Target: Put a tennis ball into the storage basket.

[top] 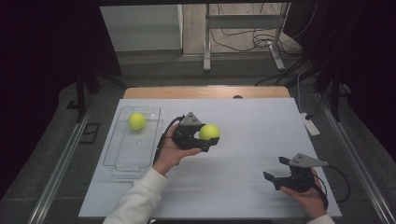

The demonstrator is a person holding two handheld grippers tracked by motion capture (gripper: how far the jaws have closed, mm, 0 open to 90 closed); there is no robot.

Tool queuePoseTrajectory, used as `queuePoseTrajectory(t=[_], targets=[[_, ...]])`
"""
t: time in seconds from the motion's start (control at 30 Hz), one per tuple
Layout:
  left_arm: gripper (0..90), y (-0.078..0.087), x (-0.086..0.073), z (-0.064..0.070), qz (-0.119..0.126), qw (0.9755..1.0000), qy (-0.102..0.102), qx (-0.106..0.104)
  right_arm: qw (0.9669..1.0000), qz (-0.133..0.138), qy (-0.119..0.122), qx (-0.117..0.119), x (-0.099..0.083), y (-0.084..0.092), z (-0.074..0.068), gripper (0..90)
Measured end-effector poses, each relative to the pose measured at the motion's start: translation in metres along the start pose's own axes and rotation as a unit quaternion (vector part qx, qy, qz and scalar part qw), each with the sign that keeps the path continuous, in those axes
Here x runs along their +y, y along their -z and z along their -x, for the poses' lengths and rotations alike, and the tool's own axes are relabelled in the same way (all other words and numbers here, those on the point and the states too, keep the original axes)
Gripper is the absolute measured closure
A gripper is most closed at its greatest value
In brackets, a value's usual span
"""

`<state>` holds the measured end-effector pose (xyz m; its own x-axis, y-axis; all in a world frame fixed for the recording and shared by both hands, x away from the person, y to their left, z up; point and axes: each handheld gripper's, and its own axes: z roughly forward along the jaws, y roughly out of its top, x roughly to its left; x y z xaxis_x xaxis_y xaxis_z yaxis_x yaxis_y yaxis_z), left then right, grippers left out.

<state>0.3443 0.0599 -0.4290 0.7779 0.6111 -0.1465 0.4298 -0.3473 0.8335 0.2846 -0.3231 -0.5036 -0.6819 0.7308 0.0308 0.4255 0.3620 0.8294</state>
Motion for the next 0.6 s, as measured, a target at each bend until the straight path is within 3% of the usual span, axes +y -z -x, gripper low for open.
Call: queuePoseTrajectory(t=[0.6], targets=[[27.1, 0.019, 0.002, -0.015, 0.021, 0.9994, 0.015, 0.024, 1.0, 0.002, 0.0, 0.001, 0.0, 0.001, 0.0, 10.8]])
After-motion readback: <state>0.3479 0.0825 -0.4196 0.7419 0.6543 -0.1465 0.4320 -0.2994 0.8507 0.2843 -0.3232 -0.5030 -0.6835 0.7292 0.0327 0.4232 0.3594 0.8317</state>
